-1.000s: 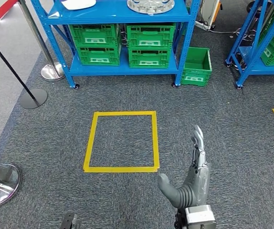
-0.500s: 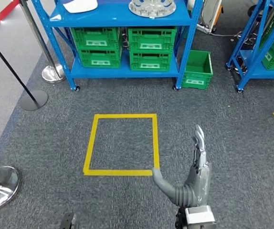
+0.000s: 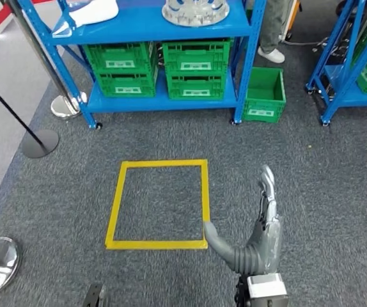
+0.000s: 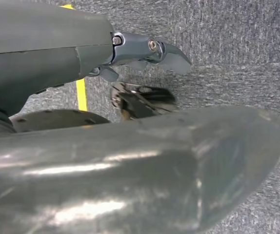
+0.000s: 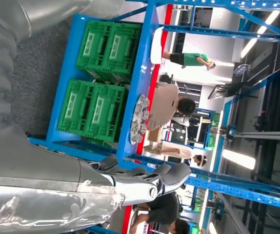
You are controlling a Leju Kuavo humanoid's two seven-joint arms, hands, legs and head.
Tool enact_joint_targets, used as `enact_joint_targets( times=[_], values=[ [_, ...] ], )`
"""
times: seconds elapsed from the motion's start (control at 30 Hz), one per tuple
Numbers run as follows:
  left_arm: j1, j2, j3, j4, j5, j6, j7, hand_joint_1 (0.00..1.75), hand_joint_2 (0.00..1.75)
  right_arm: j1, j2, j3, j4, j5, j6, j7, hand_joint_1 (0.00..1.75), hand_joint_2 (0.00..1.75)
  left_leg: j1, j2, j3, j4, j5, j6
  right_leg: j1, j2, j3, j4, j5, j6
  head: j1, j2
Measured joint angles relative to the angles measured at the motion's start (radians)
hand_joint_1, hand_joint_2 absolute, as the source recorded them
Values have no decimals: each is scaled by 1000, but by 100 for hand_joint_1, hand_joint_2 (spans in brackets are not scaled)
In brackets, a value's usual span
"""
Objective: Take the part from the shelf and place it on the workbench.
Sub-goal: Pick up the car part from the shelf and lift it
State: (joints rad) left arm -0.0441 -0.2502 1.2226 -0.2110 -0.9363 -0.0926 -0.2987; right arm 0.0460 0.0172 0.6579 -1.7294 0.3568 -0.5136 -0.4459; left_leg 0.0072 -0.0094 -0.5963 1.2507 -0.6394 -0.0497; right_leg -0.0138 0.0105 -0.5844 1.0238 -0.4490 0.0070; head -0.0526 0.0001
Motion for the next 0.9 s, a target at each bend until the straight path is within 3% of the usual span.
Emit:
enact_joint_targets(
  times=[0.03,0.07,0.13,0.17,0.2,0.23,0.27,0.33,0.4,0.53,0.57,0.67,0.7,0.9],
  values=[
    [2,0,0,0,-1,1,0,0,0,1,0,0,0,0,0,0,0,175,1,0,-46,36,16,-2,-2,2,10,0,-9,1,-2,0],
    [4,0,0,0,-2,2,-1,0,0,1,0,0,0,0,0,0,0,175,3,0,-72,32,57,-4,-5,5,22,-1,-18,4,-3,0],
    [6,1,0,0,-5,3,-5,0,0,2,0,0,1,0,0,0,0,175,6,2,-70,-75,181,-8,-12,8,51,-1,-39,14,-4,0],
    [6,2,0,0,-6,3,-8,0,0,2,0,0,1,0,0,0,0,175,7,2,-56,-137,228,-11,-13,10,62,1,-51,22,-6,0],
    [5,2,0,0,-6,4,-10,0,0,2,0,0,1,1,0,0,0,175,9,3,-39,-192,248,-9,-13,12,68,2,-62,30,-8,0],
    [4,1,0,0,-7,4,-11,0,0,2,0,0,1,1,0,0,0,175,11,2,-28,-224,250,-8,-10,13,70,3,-71,30,-9,0],
    [2,1,0,0,-8,5,-13,0,0,2,0,0,1,1,0,0,0,175,12,0,-20,-239,239,-5,-7,14,71,4,-76,23,-9,0],
    [2,-1,0,0,-10,5,-16,0,0,3,0,0,1,3,-1,-1,0,175,12,-3,-16,-247,230,3,-4,13,74,-2,-76,-1,-6,0],
    [4,-1,0,0,-10,5,-18,0,0,3,0,0,1,3,-2,-1,0,175,11,-4,-16,-247,225,10,-3,12,82,-14,-72,-5,-5,0],
    [3,-1,0,0,-10,5,-18,0,0,4,0,0,1,3,-2,-1,0,175,10,-4,-15,-247,220,20,-3,12,97,-32,-68,6,-5,0],
    [3,-1,0,0,-10,5,-18,0,0,4,0,0,1,3,-2,-1,0,175,9,-4,-14,-247,219,21,-4,12,98,-36,-67,14,-5,0],
    [3,-1,0,0,-8,4,-18,0,0,4,0,0,1,3,-2,-1,0,175,8,-4,-13,-247,217,24,-7,12,101,-47,-68,55,-5,0],
    [3,-1,0,0,-7,3,-18,0,0,4,0,0,1,3,-2,-1,0,175,8,-4,-13,-247,217,25,-8,12,101,-49,-69,63,-5,0],
    [3,-1,0,0,-5,-1,-21,0,0,6,0,0,1,3,-2,-1,0,175,9,-4,-6,-248,217,26,-7,12,105,-48,-69,64,-6,0]
  ],
)
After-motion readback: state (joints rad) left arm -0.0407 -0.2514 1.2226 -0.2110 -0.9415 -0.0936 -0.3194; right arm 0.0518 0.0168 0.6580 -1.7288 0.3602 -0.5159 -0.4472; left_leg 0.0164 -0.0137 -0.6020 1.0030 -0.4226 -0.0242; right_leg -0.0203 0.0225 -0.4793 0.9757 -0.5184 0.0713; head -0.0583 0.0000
